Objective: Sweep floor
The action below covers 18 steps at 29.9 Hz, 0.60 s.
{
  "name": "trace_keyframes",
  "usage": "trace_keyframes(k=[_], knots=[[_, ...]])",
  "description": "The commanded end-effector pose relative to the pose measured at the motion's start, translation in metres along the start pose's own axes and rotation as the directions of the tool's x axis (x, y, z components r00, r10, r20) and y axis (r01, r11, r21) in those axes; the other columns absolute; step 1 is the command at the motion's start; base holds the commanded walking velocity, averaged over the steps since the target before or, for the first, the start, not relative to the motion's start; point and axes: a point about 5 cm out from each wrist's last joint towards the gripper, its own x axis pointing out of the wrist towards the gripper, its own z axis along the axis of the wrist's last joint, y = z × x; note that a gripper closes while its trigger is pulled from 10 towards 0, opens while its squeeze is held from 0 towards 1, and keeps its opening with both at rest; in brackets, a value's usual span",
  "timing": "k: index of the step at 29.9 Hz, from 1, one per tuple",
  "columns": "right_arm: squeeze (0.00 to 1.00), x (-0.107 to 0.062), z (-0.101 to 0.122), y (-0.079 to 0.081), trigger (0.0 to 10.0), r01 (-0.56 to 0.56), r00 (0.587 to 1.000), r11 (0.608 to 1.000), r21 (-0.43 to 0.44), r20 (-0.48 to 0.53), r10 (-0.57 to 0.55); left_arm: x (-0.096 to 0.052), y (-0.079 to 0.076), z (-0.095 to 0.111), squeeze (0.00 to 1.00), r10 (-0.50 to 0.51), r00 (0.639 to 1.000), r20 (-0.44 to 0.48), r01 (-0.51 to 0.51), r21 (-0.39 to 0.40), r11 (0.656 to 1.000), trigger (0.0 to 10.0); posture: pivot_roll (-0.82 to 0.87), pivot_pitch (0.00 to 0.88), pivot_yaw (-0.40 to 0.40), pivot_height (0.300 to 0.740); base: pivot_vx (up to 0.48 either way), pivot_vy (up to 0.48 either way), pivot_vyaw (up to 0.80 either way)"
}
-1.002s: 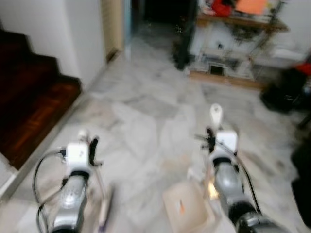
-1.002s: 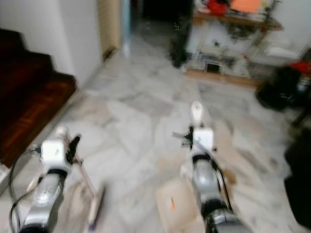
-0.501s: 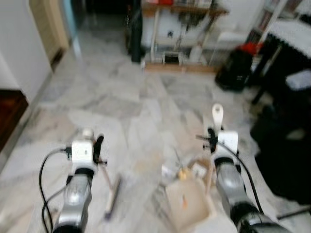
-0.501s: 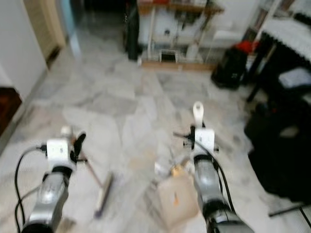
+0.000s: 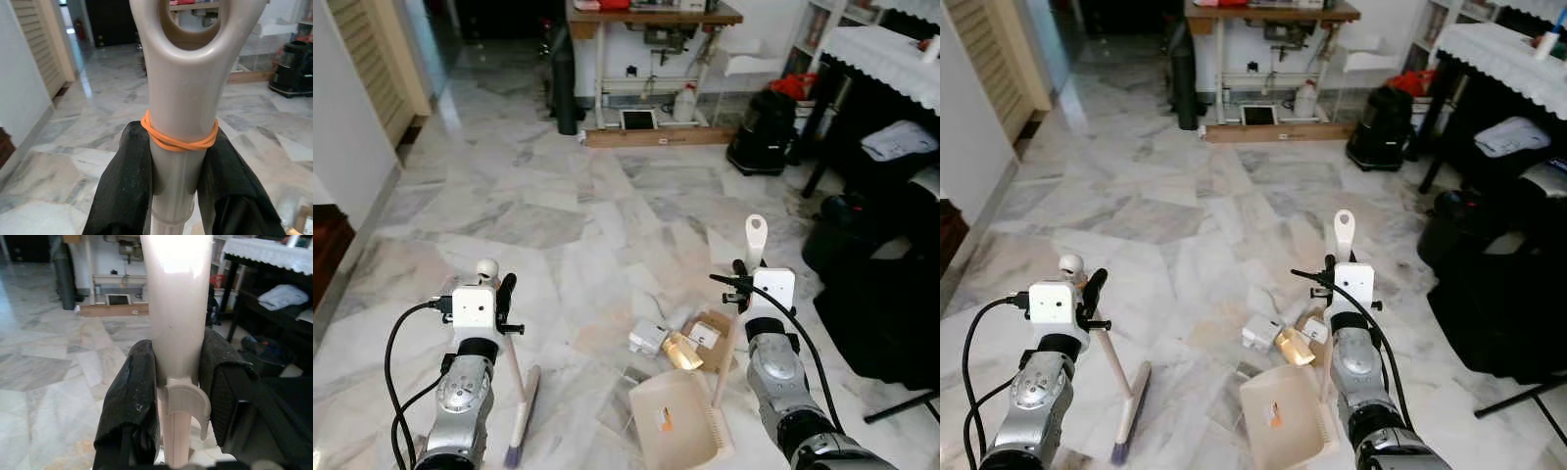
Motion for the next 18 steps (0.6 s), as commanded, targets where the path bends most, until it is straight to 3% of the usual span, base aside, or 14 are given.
trace_keyframes(k=[1,8,11,18], knots=[[0.00,0.0050,0.0087,-0.0014,10.0,0.005,0.999,1.000,0.000,0.037,-0.005,0.0049,-0.0012,0.0079,0.00,-0.009,0.999,0.035,0.009,0.002,1.000,10.0,0.09,0.000,-0.046,0.740,0.000,0.000,-0.80],[0.00,0.0041,0.0072,-0.0010,10.0,0.005,1.000,1.000,-0.001,0.030,-0.005,0.0051,-0.0012,0.0078,0.00,-0.010,0.999,0.034,0.010,0.003,1.000,10.0,0.09,0.000,-0.045,0.740,0.000,0.356,-0.80],[0.00,0.0040,0.0075,-0.0009,10.0,0.005,0.999,1.000,0.002,0.034,-0.005,0.0052,-0.0012,0.0079,0.00,-0.011,0.999,0.036,0.011,0.005,1.000,10.0,0.09,0.000,-0.045,0.740,0.000,0.000,-0.61],[0.00,0.0041,0.0077,-0.0005,10.0,0.006,0.999,1.000,-0.003,0.035,-0.006,0.0054,-0.0008,0.0074,0.00,-0.011,0.999,0.031,0.011,0.001,1.000,10.0,0.09,0.000,-0.043,0.740,0.000,0.057,0.00]])
